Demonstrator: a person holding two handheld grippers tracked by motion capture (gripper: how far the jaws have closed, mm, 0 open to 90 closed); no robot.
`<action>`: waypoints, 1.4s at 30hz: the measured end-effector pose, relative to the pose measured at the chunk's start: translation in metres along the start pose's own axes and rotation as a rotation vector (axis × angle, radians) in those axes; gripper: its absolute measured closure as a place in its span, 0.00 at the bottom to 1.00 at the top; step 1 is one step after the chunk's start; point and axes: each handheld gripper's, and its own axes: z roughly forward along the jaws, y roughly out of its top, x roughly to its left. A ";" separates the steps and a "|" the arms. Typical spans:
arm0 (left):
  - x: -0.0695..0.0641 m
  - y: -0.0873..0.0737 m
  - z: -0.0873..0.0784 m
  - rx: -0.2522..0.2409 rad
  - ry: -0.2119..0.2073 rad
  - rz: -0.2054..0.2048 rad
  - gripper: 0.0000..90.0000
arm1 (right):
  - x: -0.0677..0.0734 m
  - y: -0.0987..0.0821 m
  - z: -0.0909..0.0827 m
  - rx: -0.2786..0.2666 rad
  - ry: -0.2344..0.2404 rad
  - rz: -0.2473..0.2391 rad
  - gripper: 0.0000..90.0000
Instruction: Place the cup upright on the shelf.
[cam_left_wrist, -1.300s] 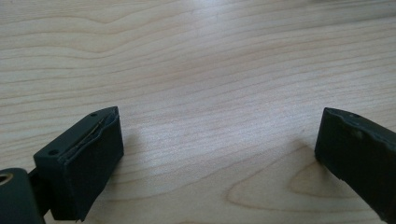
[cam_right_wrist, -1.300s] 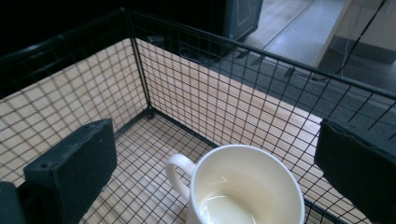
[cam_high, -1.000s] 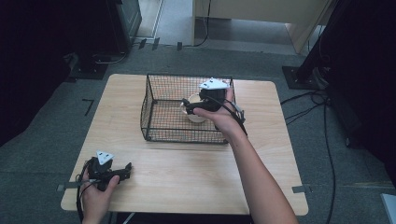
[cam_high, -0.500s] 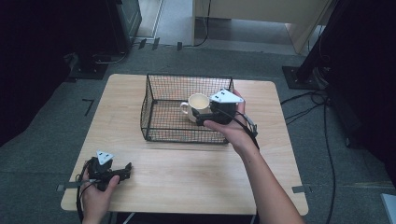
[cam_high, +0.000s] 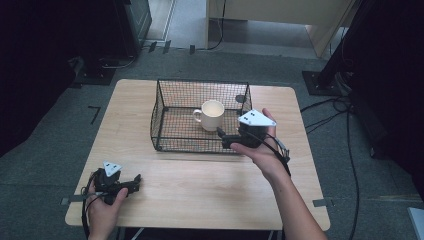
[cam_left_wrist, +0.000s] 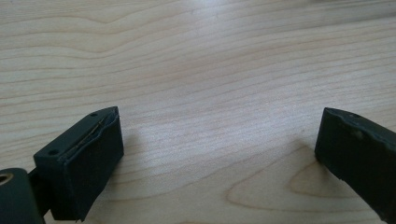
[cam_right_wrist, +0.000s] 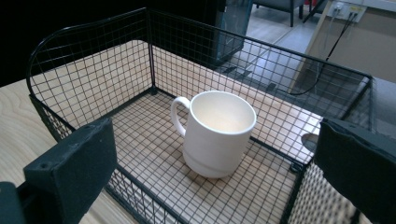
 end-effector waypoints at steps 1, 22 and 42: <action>0.000 0.000 0.000 0.000 0.000 0.000 0.02 | -0.001 -0.002 -0.003 -0.002 -0.001 0.007 0.00; 0.000 0.000 0.000 -0.001 -0.001 -0.002 0.02 | -0.023 -0.052 -0.046 0.006 -0.055 0.094 0.00; 0.000 0.000 0.000 0.000 -0.001 0.000 0.02 | -0.050 -0.108 -0.072 0.048 -0.132 0.180 0.00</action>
